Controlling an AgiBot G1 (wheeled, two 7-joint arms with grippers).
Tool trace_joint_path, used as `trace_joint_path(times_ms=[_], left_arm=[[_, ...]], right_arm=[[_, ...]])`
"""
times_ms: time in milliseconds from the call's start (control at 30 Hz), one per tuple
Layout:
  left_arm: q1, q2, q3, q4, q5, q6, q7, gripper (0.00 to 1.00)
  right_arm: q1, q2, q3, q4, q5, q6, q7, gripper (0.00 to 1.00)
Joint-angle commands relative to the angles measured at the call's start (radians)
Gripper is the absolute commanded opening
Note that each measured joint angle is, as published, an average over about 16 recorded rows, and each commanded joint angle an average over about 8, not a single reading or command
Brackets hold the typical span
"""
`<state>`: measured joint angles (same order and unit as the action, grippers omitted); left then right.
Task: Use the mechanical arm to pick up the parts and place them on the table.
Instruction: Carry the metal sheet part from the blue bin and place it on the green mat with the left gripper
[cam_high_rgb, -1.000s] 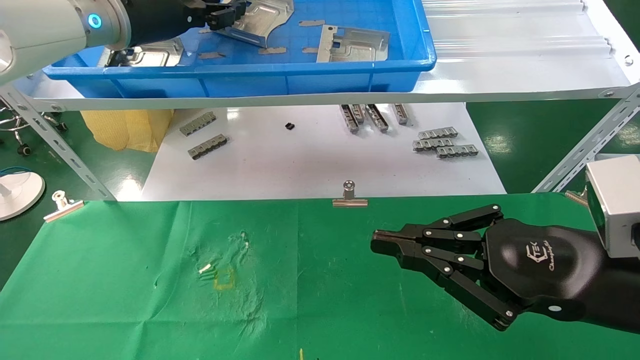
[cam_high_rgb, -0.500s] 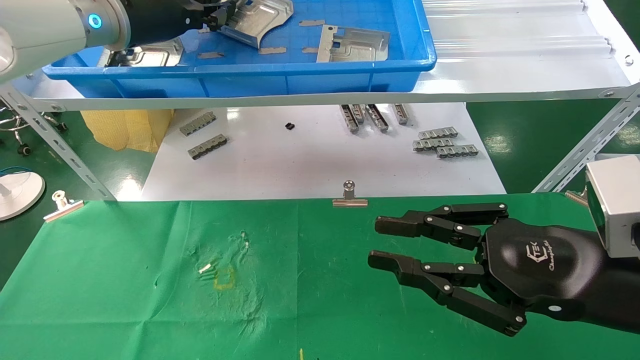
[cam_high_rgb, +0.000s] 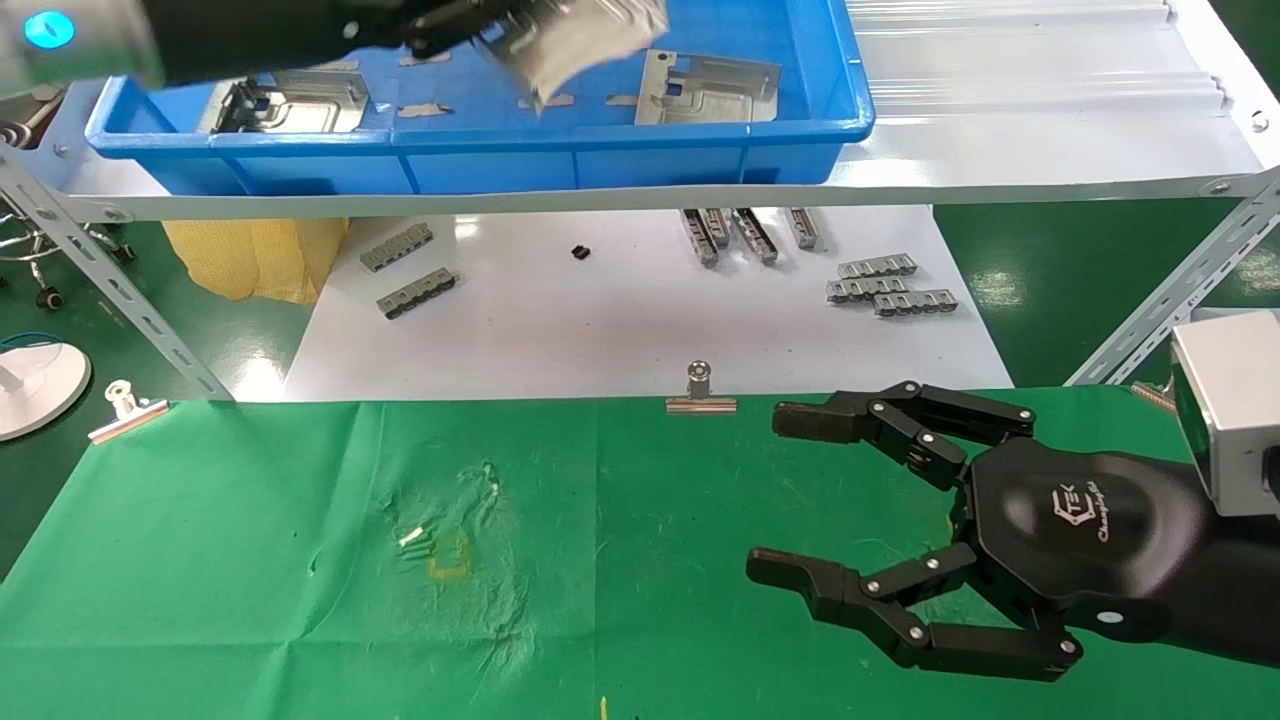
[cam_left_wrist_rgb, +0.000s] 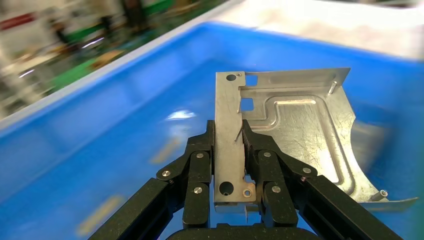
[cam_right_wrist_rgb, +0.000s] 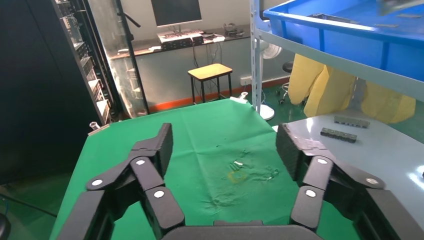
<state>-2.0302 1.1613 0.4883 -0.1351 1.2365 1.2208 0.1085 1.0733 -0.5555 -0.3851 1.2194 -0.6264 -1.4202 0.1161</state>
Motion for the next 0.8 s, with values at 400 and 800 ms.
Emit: trace_joint_path(times_ms=[400, 800], left_arm=[[0.077, -0.151, -0.006, -0.095, -0.078, 0.379, 0.154, 0.00], [0.308, -0.347, 0.201, -0.507, -0.161, 0.375, 0.248, 0.00]], right_arm=[[0.000, 0.000, 0.000, 0.000, 0.000, 0.000, 0.000, 1.00], [0.000, 0.000, 0.000, 0.000, 0.000, 0.000, 0.000, 1.00]])
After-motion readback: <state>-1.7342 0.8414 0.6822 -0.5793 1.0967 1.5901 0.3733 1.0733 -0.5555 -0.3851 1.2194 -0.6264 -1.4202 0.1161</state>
